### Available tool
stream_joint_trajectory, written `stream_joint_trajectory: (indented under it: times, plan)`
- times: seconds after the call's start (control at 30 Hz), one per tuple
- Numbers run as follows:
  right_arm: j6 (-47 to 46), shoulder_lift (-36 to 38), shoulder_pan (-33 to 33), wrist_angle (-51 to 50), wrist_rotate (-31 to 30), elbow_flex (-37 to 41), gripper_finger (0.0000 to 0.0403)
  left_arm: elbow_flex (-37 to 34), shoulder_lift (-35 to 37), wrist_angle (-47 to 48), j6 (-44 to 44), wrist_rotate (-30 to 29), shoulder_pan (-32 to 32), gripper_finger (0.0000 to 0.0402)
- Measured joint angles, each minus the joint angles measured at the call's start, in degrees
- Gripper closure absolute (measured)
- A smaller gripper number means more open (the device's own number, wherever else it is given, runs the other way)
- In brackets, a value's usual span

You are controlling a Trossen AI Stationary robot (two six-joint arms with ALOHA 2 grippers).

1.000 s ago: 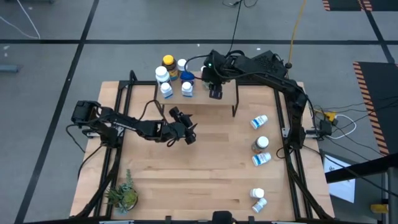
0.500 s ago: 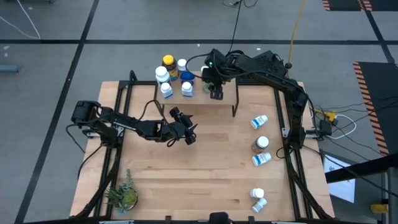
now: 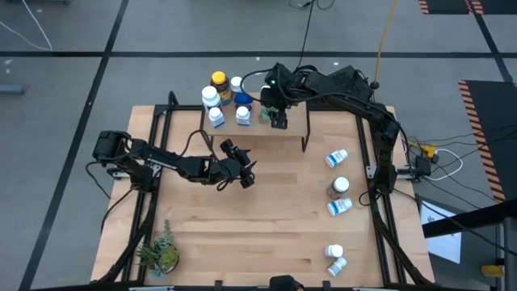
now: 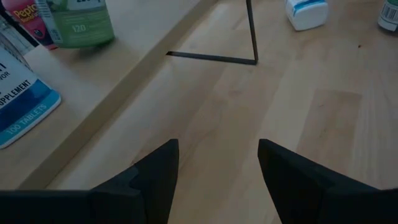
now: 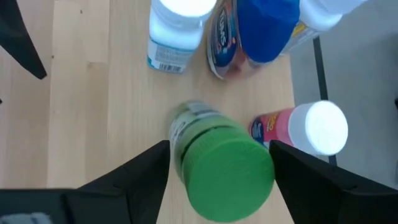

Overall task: Pick and place medicine bottles onto shelf by color
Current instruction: Put the green medicine bottle on the shelf

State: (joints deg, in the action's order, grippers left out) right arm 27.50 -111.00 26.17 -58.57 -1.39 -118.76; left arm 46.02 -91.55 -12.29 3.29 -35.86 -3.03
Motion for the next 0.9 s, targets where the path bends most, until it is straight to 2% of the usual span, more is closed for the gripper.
stream_joint_trajectory:
  times: [0.7, 0.9]
  plan:
    - [3.18, 1.55, -2.23, 8.62, -0.35, 0.11, 0.0140, 0.00, 0.00, 0.56, 0.38, -0.01, -0.11, 0.0179]
    - [-1.03, 5.02, -2.65, 6.98, 0.04, 1.53, 0.0140, 0.00, 0.00, 3.04, 1.41, -0.02, -1.10, 0.0178]
